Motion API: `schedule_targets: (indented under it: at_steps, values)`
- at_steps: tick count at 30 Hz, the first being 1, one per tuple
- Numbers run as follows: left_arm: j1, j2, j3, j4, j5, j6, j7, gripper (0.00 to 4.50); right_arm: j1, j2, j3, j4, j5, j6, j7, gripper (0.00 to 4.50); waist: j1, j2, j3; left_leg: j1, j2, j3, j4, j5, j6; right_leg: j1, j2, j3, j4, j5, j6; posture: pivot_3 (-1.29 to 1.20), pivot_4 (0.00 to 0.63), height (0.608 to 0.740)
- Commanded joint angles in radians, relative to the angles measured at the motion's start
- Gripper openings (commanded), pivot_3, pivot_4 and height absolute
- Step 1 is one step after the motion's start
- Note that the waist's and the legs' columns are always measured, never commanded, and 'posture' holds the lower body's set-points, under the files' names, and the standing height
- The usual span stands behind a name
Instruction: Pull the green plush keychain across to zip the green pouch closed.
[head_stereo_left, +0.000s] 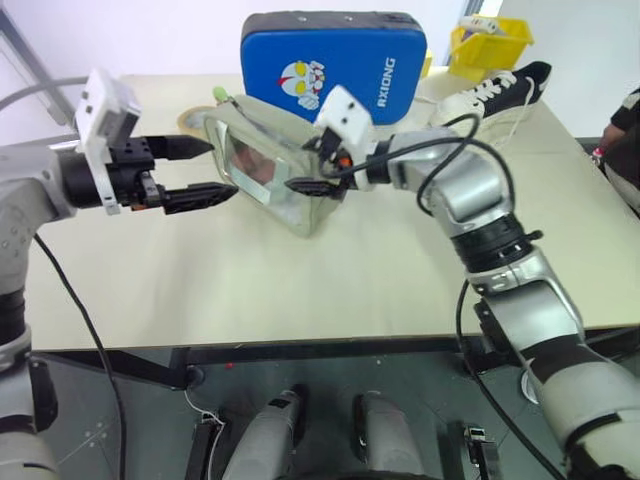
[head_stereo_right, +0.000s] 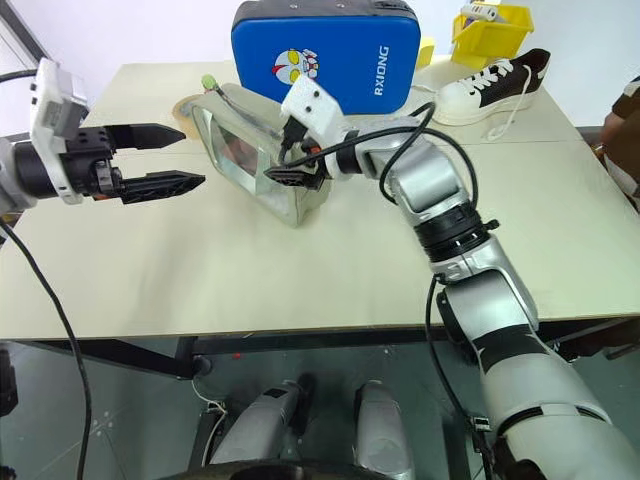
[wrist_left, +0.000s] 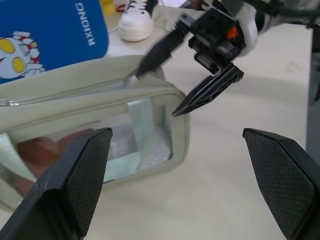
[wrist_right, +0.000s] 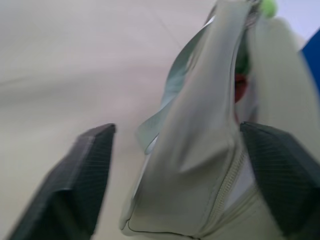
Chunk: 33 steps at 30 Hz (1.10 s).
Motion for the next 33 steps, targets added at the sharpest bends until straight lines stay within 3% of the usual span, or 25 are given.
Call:
schedule_targets:
  at_steps: [1, 5, 13, 19, 22, 26, 30, 33]
  values:
    - [0.015, 0.019, 0.048, -0.042, -0.019, 0.013, 0.04, 4.5, -0.032, -0.005, 0.002, 0.01, -0.044, -0.079, 0.056, 2.07, 0.001, 0.0, 0.0, 0.0, 0.001, 0.0, 0.0, 0.0, 0.0, 0.0, 0.001, 0.0, 0.0, 0.0, 0.0, 0.0, 0.15, 0.74]
    - [0.022, 0.023, 0.055, -0.049, -0.029, 0.018, 0.061, 4.5, -0.044, -0.029, -0.001, 0.047, -0.096, -0.149, 0.097, 0.12, 0.001, 0.0, 0.0, 0.001, 0.003, 0.0, 0.0, 0.0, -0.001, 0.0, 0.003, 0.0, 0.0, 0.001, -0.002, 0.0, 0.15, 0.74]
    - [-0.026, 0.013, 0.018, -0.004, -0.027, 0.004, 0.088, 4.5, -0.091, -0.271, 0.0, 0.211, -0.244, -0.603, 0.296, 0.04, 0.005, 0.0, 0.0, 0.001, 0.004, 0.002, -0.001, 0.001, -0.002, 0.001, 0.004, 0.0, -0.002, 0.002, -0.003, 0.0, 0.15, 0.74]
    - [-0.034, -0.007, -0.013, 0.017, -0.014, -0.023, 0.087, 4.5, -0.074, -0.296, -0.048, 0.443, -0.25, -0.762, 0.33, 0.04, -0.001, 0.0, 0.0, 0.005, 0.007, 0.003, -0.003, 0.001, -0.002, 0.002, 0.004, 0.002, -0.002, 0.003, -0.004, 0.0, 0.15, 0.74]
    - [-0.047, -0.011, -0.025, 0.037, -0.006, -0.038, 0.082, 4.5, -0.071, -0.289, -0.072, 0.491, -0.25, -0.77, 0.329, 1.11, 0.002, 0.0, 0.0, 0.007, 0.007, 0.003, -0.003, 0.001, -0.003, 0.004, 0.005, 0.002, -0.001, 0.003, -0.005, 0.0, 0.15, 0.74]
    - [-0.044, 0.0, -0.025, 0.047, 0.0, -0.051, 0.076, 4.5, -0.12, -0.298, -0.111, 0.454, -0.256, -0.682, 0.299, 3.08, 0.002, 0.001, 0.0, 0.007, 0.007, 0.003, -0.003, 0.001, -0.003, 0.003, 0.005, 0.003, -0.001, 0.003, -0.005, 0.0, 0.15, 0.74]
    - [-0.028, 0.007, -0.01, 0.043, 0.001, -0.055, 0.076, 4.5, -0.114, -0.297, -0.143, 0.269, -0.222, -0.504, 0.33, 3.08, 0.001, 0.001, 0.001, 0.006, 0.007, 0.003, -0.004, 0.001, -0.003, 0.002, 0.005, 0.004, -0.001, 0.003, -0.005, 0.0, 0.15, 0.74]
    - [-0.023, 0.011, -0.003, 0.04, -0.004, -0.053, 0.072, 4.5, -0.111, -0.228, -0.154, 0.119, -0.186, -0.325, 0.296, 3.08, -0.001, 0.001, 0.001, 0.007, 0.009, 0.005, -0.005, 0.001, -0.003, 0.001, 0.005, 0.006, -0.001, 0.003, -0.005, 0.0, 0.15, 0.74]
